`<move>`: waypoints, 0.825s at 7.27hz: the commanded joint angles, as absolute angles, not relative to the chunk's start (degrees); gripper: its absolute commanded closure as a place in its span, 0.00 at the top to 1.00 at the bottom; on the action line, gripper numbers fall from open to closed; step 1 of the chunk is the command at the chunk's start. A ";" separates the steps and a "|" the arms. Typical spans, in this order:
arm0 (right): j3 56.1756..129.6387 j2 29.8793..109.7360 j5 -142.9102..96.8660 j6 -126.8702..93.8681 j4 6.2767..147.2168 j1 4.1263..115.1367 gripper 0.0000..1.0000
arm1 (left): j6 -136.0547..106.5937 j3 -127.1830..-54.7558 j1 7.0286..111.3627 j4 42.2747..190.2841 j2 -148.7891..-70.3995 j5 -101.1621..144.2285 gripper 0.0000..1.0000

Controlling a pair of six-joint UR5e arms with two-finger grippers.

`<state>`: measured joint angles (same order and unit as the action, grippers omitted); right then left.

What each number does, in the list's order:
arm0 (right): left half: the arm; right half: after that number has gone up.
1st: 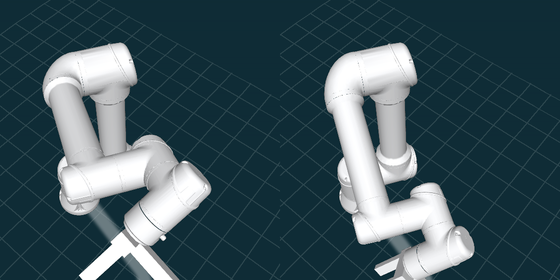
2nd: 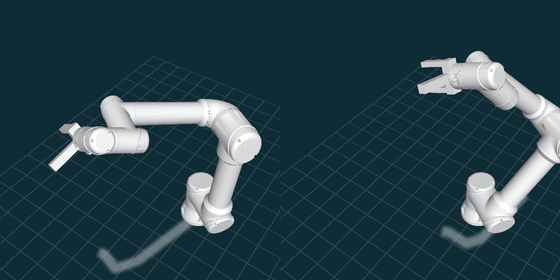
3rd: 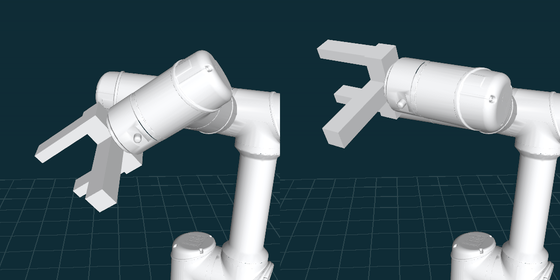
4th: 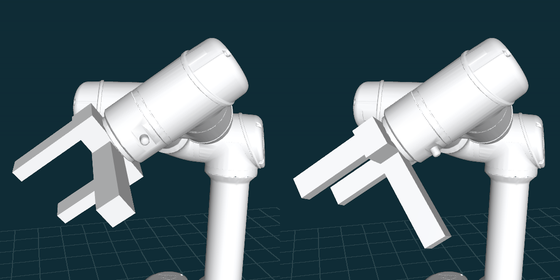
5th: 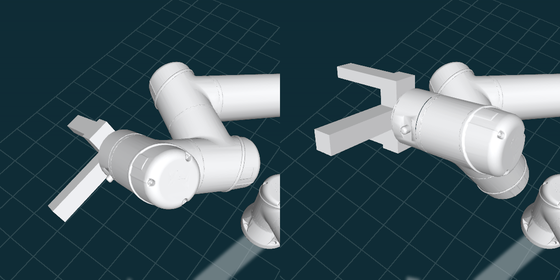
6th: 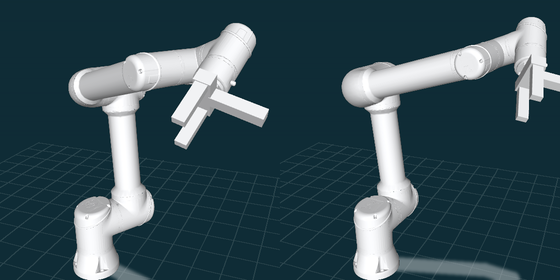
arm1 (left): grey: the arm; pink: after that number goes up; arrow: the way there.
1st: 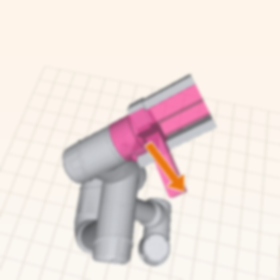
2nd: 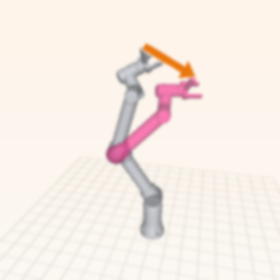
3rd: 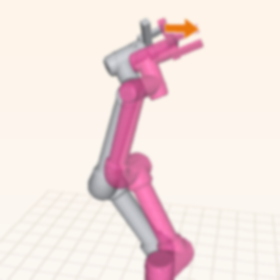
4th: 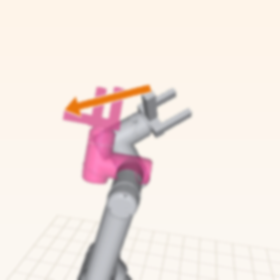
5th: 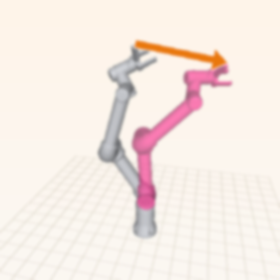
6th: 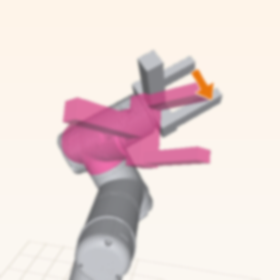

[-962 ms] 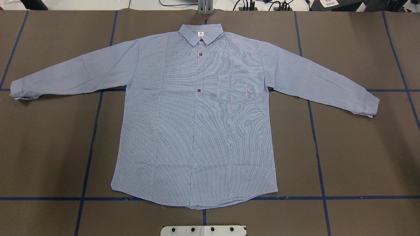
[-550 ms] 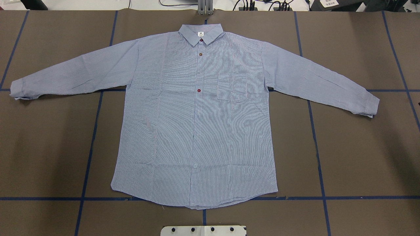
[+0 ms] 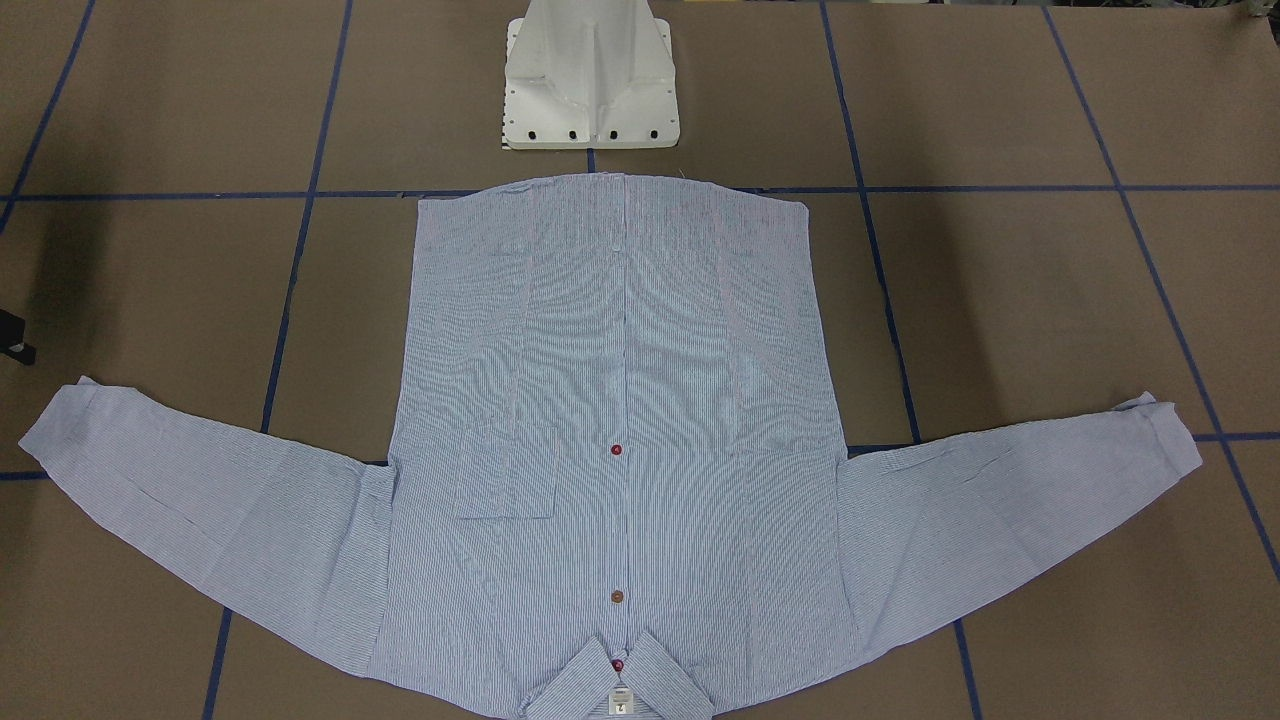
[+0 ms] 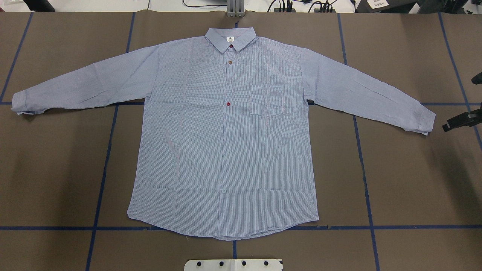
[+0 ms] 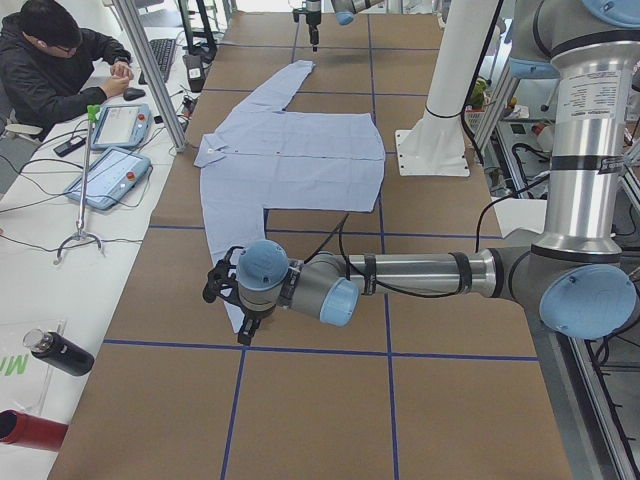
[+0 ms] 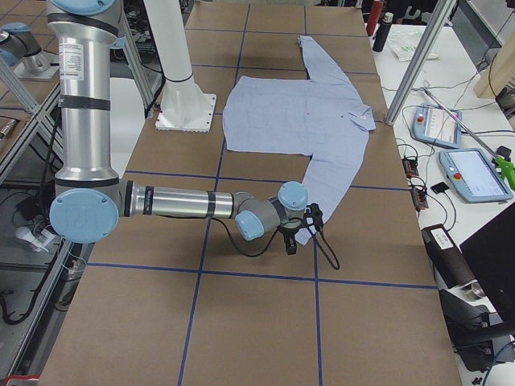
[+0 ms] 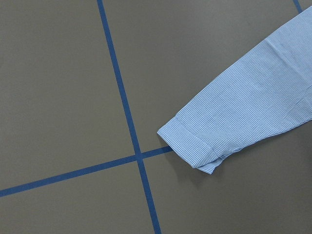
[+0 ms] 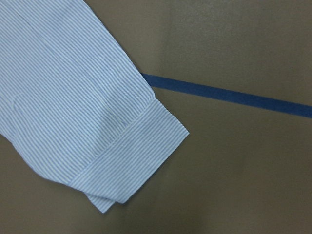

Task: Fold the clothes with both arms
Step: 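Lower the right gripper onto the cuff nearest it and grasp it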

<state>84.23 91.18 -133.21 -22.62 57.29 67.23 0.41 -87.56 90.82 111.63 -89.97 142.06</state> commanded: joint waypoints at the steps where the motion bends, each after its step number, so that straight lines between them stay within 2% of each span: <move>1: 83.23 87.91 -130.88 -28.01 55.99 63.38 1.00 | 0.35 -87.36 90.79 111.97 -90.09 142.29 0.99; 4: 79.21 85.09 -128.76 -28.74 55.99 61.52 1.00 | -1.14 -87.71 90.79 112.15 -90.09 142.38 0.99; 6: 79.19 85.17 -129.02 -28.83 56.07 61.52 1.00 | -1.14 -87.71 90.79 112.15 -90.09 142.38 0.99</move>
<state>79.51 85.30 -128.86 -28.73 56.01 61.58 -1.09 -87.69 90.79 112.14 -90.08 142.33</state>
